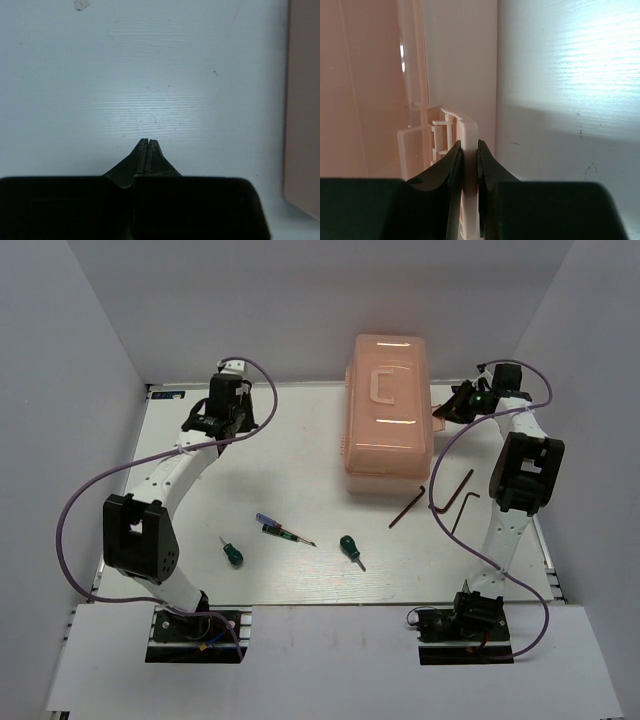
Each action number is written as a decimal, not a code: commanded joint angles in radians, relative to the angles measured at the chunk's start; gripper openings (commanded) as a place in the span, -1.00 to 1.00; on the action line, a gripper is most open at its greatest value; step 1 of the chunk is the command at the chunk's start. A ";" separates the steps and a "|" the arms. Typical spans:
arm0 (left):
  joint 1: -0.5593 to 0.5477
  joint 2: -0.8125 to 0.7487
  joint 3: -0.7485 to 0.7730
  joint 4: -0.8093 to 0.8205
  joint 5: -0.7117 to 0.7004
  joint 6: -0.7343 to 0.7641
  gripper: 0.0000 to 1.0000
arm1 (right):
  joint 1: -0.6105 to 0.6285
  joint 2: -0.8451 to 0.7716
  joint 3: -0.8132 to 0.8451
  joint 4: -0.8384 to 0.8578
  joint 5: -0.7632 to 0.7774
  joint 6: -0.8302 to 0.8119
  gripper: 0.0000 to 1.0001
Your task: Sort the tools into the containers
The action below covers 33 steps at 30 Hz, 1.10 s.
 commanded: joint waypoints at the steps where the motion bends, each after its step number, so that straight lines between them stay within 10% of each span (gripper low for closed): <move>1: 0.001 -0.056 0.010 0.087 0.104 -0.010 -1.00 | -0.016 -0.039 0.002 -0.011 0.062 -0.030 -1.00; 8: -0.032 -0.008 0.057 0.284 0.474 -0.032 -1.00 | -0.013 -0.029 0.026 -0.029 0.071 -0.036 -1.00; 12: -0.096 0.176 0.321 0.211 0.635 -0.042 -0.99 | -0.011 -0.067 0.028 -0.062 0.154 -0.082 0.43; 14: -0.107 0.235 0.413 0.185 0.626 -0.042 -0.74 | -0.010 -0.189 -0.082 0.001 0.264 -0.148 0.52; 15: -0.120 0.244 0.424 0.176 0.602 -0.042 -0.28 | -0.008 -0.227 -0.121 0.030 0.333 -0.165 0.63; 18: -0.130 0.267 0.411 0.185 0.580 -0.042 0.19 | 0.006 -0.429 -0.247 0.161 0.413 -0.279 0.63; 21: -0.139 0.281 0.377 0.229 0.589 -0.065 0.14 | 0.029 -0.489 -0.203 0.155 0.343 -0.306 0.49; 23: -0.148 0.309 0.348 0.249 0.600 -0.078 -0.61 | 0.068 -0.505 -0.133 0.129 0.265 -0.279 -0.07; 26: -0.170 0.321 0.337 0.249 0.600 -0.078 -1.00 | 0.147 -0.468 -0.011 0.060 0.184 -0.223 -1.00; 29: -0.180 0.321 0.314 0.259 0.600 -0.078 -0.99 | 0.237 -0.353 0.187 -0.045 0.137 -0.141 -1.00; 33: -0.199 0.321 0.294 0.259 0.600 -0.078 -0.16 | 0.352 -0.290 0.237 -0.012 0.171 -0.090 -0.43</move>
